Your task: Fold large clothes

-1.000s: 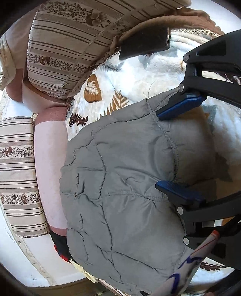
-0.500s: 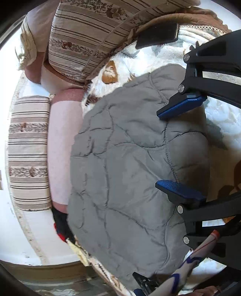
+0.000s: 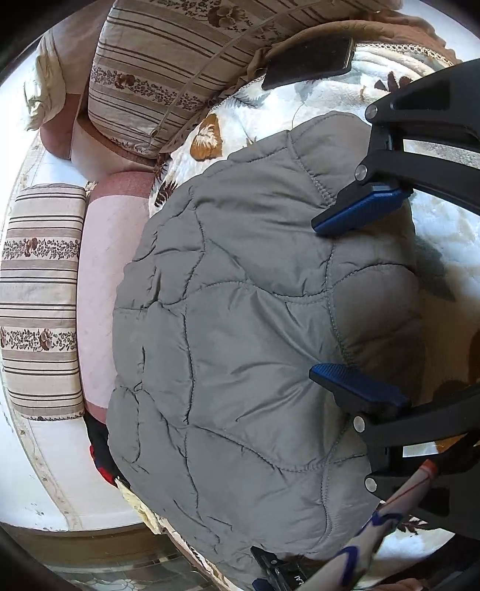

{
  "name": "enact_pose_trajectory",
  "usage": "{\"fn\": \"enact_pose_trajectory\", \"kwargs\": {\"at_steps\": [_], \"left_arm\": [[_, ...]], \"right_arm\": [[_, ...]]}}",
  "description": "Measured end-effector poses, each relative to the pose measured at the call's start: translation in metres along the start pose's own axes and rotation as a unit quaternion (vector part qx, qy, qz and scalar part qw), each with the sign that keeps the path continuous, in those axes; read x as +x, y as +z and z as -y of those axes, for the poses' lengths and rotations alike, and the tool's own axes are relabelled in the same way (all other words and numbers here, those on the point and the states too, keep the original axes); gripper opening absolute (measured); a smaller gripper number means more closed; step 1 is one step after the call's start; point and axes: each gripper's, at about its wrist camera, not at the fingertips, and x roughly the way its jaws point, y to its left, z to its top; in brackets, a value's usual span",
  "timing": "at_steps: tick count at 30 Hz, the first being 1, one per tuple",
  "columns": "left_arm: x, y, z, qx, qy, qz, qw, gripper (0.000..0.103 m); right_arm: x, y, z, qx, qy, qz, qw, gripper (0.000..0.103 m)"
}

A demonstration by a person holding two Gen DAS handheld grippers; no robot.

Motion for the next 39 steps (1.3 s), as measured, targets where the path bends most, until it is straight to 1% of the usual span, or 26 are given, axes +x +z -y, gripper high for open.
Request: {"fn": "enact_pose_trajectory", "kwargs": {"at_steps": [6,9,11,12,14,17,23,26,31,34,39], "left_arm": [[-0.006,0.001,-0.002,-0.003,0.001,0.006,1.0,0.084],[-0.022,-0.001,-0.008,-0.012,-0.006,0.018,0.9997,0.084],[-0.035,-0.004,-0.012,-0.02,-0.007,0.027,0.9994,0.084],[-0.041,-0.007,-0.013,-0.024,-0.011,0.029,0.9992,0.084],[-0.054,-0.014,-0.013,-0.027,-0.023,0.028,0.999,0.084],[-0.072,-0.022,-0.01,-0.025,-0.031,0.038,0.9985,0.084],[-0.109,-0.033,-0.009,-0.028,-0.043,0.054,0.9972,0.084],[-0.125,-0.035,-0.011,-0.028,-0.045,0.063,0.9966,0.084],[-0.145,-0.031,-0.018,-0.043,-0.053,0.075,0.9949,0.084],[-0.16,-0.025,-0.024,-0.051,-0.053,0.095,0.9928,0.084],[-0.181,-0.011,-0.034,-0.06,-0.046,0.13,0.9886,0.085]], "right_arm": [[-0.006,0.0,0.002,0.003,0.001,0.009,1.0,0.077],[-0.023,0.0,0.008,0.014,0.01,0.027,0.999,0.077],[-0.039,-0.001,0.011,0.022,0.002,0.048,0.999,0.077],[-0.044,-0.002,0.013,0.027,0.0,0.051,0.998,0.077],[-0.054,-0.005,0.014,0.033,0.0,0.047,0.998,0.077],[-0.066,-0.015,0.004,0.018,-0.018,0.032,0.999,0.077],[-0.095,-0.027,-0.013,-0.002,-0.022,0.031,0.999,0.077],[-0.111,-0.029,-0.021,-0.012,-0.029,0.045,0.999,0.08],[-0.139,-0.028,-0.031,-0.022,-0.025,0.075,0.997,0.081],[-0.159,-0.023,-0.032,-0.018,-0.026,0.103,0.994,0.081],[-0.186,-0.012,-0.034,-0.01,-0.027,0.156,0.987,0.085]]}}
